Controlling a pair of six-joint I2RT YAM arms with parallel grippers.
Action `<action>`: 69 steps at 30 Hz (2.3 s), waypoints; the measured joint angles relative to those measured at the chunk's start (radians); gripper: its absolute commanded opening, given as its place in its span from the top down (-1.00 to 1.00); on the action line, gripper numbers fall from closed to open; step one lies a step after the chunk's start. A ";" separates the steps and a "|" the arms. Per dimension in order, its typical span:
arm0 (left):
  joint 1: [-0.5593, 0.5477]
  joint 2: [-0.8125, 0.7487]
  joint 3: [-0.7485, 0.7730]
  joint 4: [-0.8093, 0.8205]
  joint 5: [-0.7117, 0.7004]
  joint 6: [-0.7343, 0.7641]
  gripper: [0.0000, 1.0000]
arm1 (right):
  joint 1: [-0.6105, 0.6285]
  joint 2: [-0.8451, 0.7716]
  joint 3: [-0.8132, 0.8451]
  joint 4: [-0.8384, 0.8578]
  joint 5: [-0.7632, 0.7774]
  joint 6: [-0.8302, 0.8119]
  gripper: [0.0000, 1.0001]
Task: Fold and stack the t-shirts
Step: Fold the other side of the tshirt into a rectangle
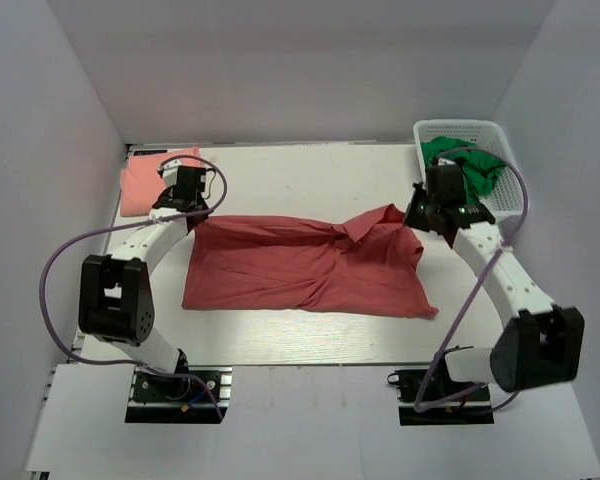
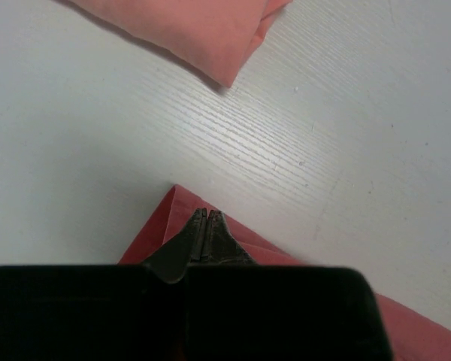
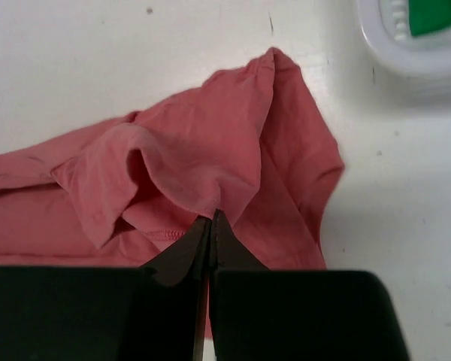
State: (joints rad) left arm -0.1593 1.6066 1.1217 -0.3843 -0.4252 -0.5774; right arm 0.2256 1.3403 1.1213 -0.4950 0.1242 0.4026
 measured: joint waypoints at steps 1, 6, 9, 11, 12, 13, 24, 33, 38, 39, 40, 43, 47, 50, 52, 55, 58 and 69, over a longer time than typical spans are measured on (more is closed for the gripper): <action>0.000 -0.016 -0.011 -0.002 0.003 0.002 1.00 | 0.000 -0.036 -0.027 -0.011 -0.001 0.011 1.00; 0.000 -0.065 -0.054 0.004 0.018 0.006 1.00 | 0.000 -0.181 -0.124 -0.080 0.000 0.049 1.00; 0.000 -0.077 -0.068 0.008 0.022 0.006 1.00 | 0.000 -0.241 -0.171 -0.107 -0.008 0.071 1.00; 0.000 -0.081 -0.079 0.014 0.026 0.005 1.00 | 0.000 -0.267 -0.195 -0.125 -0.020 0.087 1.00; 0.000 -0.085 -0.088 0.016 0.026 0.002 1.00 | 0.000 -0.280 -0.209 -0.130 -0.027 0.093 1.00; 0.000 -0.087 -0.098 0.017 0.027 -0.002 1.00 | 0.000 -0.291 -0.223 -0.132 -0.036 0.099 1.00; 0.000 -0.093 -0.189 -0.060 0.010 -0.121 0.95 | 0.000 -0.430 -0.472 -0.144 -0.105 0.207 0.74; 0.000 -0.090 -0.128 -0.298 -0.028 -0.245 -0.99 | 0.001 -0.463 -0.609 -0.219 -0.136 0.246 -0.81; 0.000 -0.090 0.016 -0.364 -0.026 -0.261 -0.99 | 0.001 -0.456 -0.432 -0.230 -0.119 0.184 -0.81; 0.000 -0.090 0.034 -0.361 -0.006 -0.257 -0.99 | 0.001 -0.453 -0.401 -0.206 -0.127 0.169 -0.81; 0.000 -0.091 0.040 -0.343 0.021 -0.249 -0.99 | 0.002 -0.447 -0.376 -0.172 -0.147 0.156 -0.81; -0.002 -0.092 0.013 -0.263 0.144 -0.227 -0.99 | 0.004 -0.417 -0.361 -0.078 -0.215 0.135 -0.81; -0.019 -0.071 -0.063 -0.148 0.320 -0.209 -0.99 | 0.013 -0.319 -0.376 0.044 -0.325 0.133 -0.81; -0.041 -0.009 -0.077 -0.098 0.393 -0.204 -0.99 | 0.031 -0.232 -0.406 0.132 -0.391 0.136 -0.81; -0.053 0.039 -0.082 -0.084 0.421 -0.200 -0.99 | 0.040 -0.177 -0.427 0.172 -0.420 0.138 -0.81; -0.063 0.100 -0.088 -0.095 0.428 -0.193 -0.99 | 0.051 -0.123 -0.467 0.209 -0.451 0.138 -0.81; -0.062 0.095 -0.101 -0.096 0.410 -0.195 -0.99 | 0.053 -0.061 -0.502 0.214 -0.470 0.137 -0.81; -0.050 0.072 -0.127 -0.319 0.108 -0.311 -0.99 | 0.052 0.008 -0.508 0.189 -0.462 0.161 -0.81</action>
State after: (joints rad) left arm -0.2096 1.6791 0.9947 -0.7029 -0.3176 -0.8879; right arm 0.2775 1.3483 0.6136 -0.3058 -0.3382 0.5632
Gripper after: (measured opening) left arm 0.992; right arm 0.904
